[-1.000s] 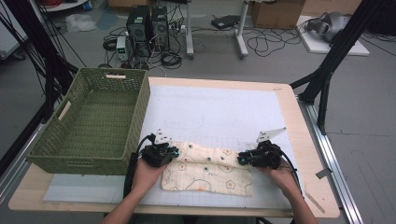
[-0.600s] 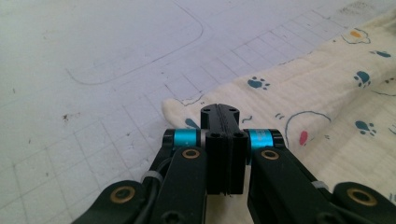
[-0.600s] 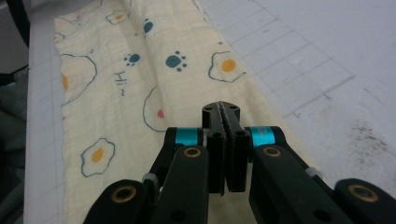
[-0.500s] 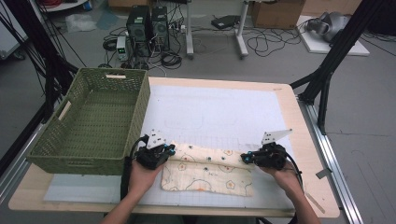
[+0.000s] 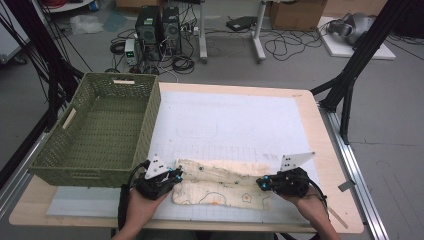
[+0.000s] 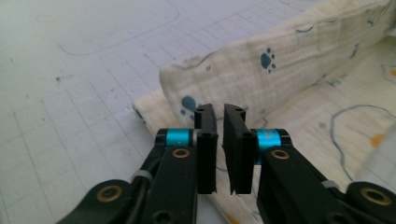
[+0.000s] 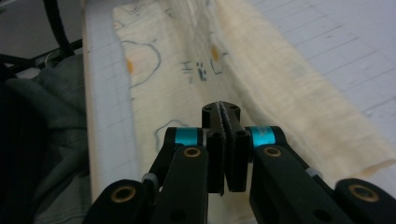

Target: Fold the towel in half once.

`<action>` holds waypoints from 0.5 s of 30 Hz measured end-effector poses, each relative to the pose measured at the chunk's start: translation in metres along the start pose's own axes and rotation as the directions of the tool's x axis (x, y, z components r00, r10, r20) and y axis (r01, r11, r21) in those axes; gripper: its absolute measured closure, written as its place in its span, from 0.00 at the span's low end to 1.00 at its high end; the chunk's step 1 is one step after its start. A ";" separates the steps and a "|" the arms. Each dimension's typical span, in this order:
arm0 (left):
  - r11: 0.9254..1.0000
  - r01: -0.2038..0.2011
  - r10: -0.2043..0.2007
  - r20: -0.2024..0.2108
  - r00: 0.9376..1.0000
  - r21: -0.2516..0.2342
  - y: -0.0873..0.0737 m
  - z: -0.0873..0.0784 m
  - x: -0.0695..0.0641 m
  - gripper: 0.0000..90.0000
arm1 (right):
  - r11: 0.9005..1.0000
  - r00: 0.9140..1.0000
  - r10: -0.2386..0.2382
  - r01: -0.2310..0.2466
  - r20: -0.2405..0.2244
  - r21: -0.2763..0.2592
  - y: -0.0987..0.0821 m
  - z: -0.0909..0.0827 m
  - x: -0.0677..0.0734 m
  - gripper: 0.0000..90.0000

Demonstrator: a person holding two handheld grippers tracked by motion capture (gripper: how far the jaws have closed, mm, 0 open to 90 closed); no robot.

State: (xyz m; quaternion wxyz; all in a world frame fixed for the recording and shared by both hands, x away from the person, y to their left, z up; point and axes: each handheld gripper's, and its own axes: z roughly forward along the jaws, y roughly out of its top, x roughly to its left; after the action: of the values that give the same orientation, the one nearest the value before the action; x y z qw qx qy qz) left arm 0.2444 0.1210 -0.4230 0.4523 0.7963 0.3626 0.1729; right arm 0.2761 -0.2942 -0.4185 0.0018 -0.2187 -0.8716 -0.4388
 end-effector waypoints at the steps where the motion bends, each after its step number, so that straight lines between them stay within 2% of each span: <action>1: 1.000 0.001 -0.001 0.002 1.000 -0.007 0.000 -0.004 -0.001 0.87 | 1.000 1.000 -0.010 0.010 -0.005 -0.009 0.000 -0.002 0.004 0.95; 3: 1.000 -0.007 0.007 0.007 1.000 -0.014 0.003 -0.011 -0.002 0.80 | 0.999 1.000 -0.017 0.016 -0.016 -0.037 0.003 -0.008 0.011 0.91; 5: 0.999 -0.019 0.019 0.009 1.000 -0.037 0.008 -0.018 -0.005 0.78 | 0.997 1.000 -0.026 0.025 -0.010 -0.067 0.008 -0.014 0.015 0.89; 7: 0.999 -0.024 0.024 0.008 1.000 -0.035 0.012 -0.020 -0.004 0.75 | 0.996 1.000 -0.031 0.031 -0.003 -0.079 0.013 -0.020 0.017 0.86; 12: 0.999 -0.018 0.018 0.000 1.000 -0.037 0.015 -0.015 -0.003 0.73 | 0.997 0.999 -0.008 0.011 0.045 -0.077 0.019 -0.020 0.004 0.80; 14: 0.999 -0.023 0.023 -0.011 1.000 -0.024 0.016 -0.006 -0.001 0.72 | 0.999 0.996 -0.014 0.018 0.089 -0.040 0.019 -0.014 -0.005 0.75; 15: 1.000 -0.017 0.017 -0.019 1.000 -0.017 0.016 -0.001 0.000 0.72 | 1.000 0.994 -0.001 0.003 0.109 -0.019 0.019 -0.011 -0.011 0.74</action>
State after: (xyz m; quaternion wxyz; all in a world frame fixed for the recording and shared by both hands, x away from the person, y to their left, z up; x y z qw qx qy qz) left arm 0.2506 0.1168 -0.4086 0.4542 0.7937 0.3586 0.1875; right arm 0.2908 -0.2974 -0.3995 -0.0482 -0.2412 -0.8663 -0.4348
